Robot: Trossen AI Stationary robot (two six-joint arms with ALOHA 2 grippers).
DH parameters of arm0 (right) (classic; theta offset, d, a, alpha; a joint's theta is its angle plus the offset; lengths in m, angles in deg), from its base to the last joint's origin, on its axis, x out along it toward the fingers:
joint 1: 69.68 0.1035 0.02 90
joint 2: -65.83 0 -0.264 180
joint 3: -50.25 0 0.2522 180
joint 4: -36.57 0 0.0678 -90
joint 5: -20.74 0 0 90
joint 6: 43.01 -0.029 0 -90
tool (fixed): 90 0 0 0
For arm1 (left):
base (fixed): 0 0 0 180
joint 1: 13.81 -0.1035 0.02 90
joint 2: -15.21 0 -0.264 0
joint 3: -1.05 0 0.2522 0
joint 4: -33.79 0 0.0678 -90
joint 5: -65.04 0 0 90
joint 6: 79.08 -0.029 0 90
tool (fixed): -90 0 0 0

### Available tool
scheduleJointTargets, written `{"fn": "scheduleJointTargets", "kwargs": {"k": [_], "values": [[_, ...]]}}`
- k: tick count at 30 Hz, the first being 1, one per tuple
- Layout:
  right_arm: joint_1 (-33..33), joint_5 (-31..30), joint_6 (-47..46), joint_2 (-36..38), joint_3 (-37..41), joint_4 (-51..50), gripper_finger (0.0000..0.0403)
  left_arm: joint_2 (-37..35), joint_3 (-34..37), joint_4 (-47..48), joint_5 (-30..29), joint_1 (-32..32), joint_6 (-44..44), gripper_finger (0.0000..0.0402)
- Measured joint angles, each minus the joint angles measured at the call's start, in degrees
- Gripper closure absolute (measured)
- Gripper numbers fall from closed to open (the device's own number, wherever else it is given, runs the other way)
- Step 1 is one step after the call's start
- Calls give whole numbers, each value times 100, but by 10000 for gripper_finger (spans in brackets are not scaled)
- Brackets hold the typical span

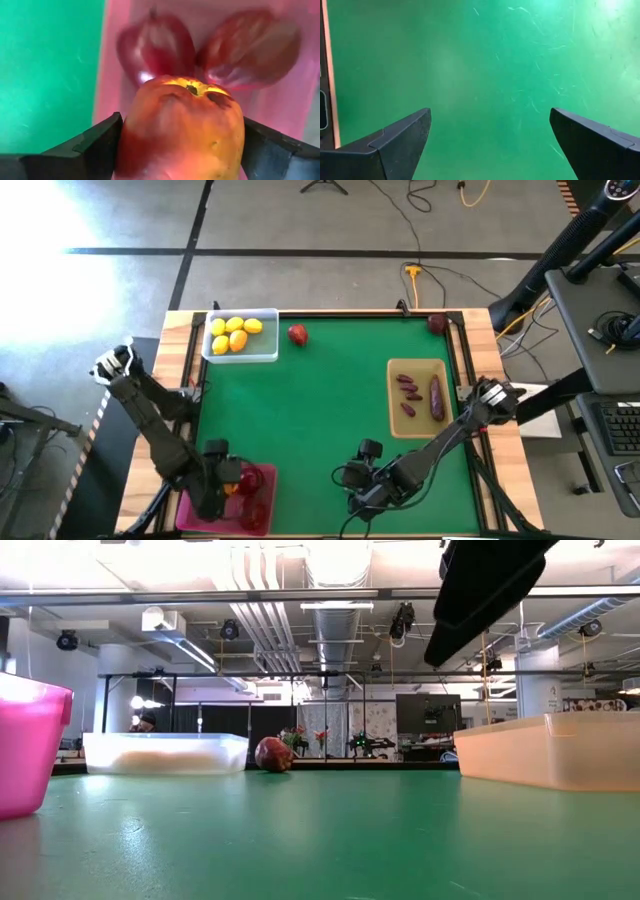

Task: Sort produce into baskets
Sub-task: Put the apple into the pink transparent bin

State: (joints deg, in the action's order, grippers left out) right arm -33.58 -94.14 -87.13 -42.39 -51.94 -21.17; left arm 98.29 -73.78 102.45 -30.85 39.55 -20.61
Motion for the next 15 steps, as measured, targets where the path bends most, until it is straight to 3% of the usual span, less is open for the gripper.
{"fn": "scheduleJointTargets", "kwargs": {"k": [6,15], "values": [[-2,235,-55,-67,0,114,3,465,421,60,338,184,373,88],[0,364,-247,-56,-45,128,3,919,388,31,63,-56,-133,23]]}}
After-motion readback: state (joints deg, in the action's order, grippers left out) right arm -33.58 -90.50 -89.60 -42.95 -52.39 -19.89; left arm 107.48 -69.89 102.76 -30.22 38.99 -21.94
